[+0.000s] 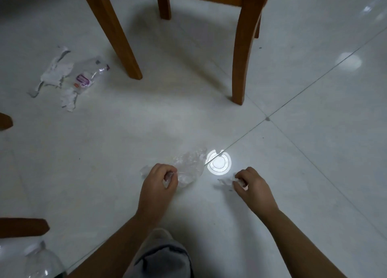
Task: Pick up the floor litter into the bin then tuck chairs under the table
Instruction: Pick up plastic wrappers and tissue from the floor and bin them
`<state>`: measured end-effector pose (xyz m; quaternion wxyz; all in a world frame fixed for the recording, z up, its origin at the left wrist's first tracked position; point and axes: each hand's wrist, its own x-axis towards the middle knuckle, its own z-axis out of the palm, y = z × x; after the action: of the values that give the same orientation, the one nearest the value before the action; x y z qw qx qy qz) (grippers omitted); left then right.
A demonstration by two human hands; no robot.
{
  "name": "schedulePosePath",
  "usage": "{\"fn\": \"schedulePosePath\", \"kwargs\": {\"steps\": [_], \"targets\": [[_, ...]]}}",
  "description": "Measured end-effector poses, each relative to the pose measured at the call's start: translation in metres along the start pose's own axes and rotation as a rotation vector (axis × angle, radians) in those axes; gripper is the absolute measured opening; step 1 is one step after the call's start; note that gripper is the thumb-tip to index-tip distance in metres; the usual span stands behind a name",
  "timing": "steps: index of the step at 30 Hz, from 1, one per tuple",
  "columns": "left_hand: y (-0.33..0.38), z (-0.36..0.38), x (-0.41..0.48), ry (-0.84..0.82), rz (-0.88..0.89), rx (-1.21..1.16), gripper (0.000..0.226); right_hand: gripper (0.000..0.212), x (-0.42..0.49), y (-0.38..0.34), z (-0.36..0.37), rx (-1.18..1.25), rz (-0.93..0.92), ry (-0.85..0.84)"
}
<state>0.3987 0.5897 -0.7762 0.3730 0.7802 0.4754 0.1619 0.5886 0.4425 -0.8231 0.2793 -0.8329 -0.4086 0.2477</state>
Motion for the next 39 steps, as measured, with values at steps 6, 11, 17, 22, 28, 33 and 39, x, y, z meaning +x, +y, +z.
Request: {"fn": "schedulePosePath", "kwargs": {"steps": [6, 11, 17, 22, 28, 33, 39], "targets": [[0.090, -0.095, 0.021, 0.126, -0.157, -0.032, 0.013, 0.007, 0.007, -0.113, -0.094, -0.025, 0.019, 0.073], [0.176, -0.185, 0.016, 0.179, -0.117, -0.014, 0.014, 0.010, 0.001, -0.212, -0.184, 0.003, 0.045, 0.119], [0.272, -0.281, -0.017, 0.215, -0.031, 0.054, 0.009, 0.013, -0.024, -0.326, -0.284, 0.104, 0.023, 0.208], [0.342, -0.344, -0.063, 0.265, -0.025, 0.046, 0.010, 0.015, -0.062, -0.404, -0.356, 0.118, -0.024, 0.277], [0.405, -0.401, -0.126, 0.380, -0.063, -0.014, 0.010, 0.010, -0.122, -0.466, -0.413, 0.078, -0.097, 0.284], [0.436, -0.437, -0.163, 0.388, -0.054, 0.007, 0.010, 0.009, -0.167, -0.499, -0.442, 0.030, -0.156, 0.249], [0.444, -0.476, -0.188, 0.331, 0.031, 0.146, 0.010, 0.014, -0.190, -0.527, -0.466, -0.144, -0.369, 0.198]]}}
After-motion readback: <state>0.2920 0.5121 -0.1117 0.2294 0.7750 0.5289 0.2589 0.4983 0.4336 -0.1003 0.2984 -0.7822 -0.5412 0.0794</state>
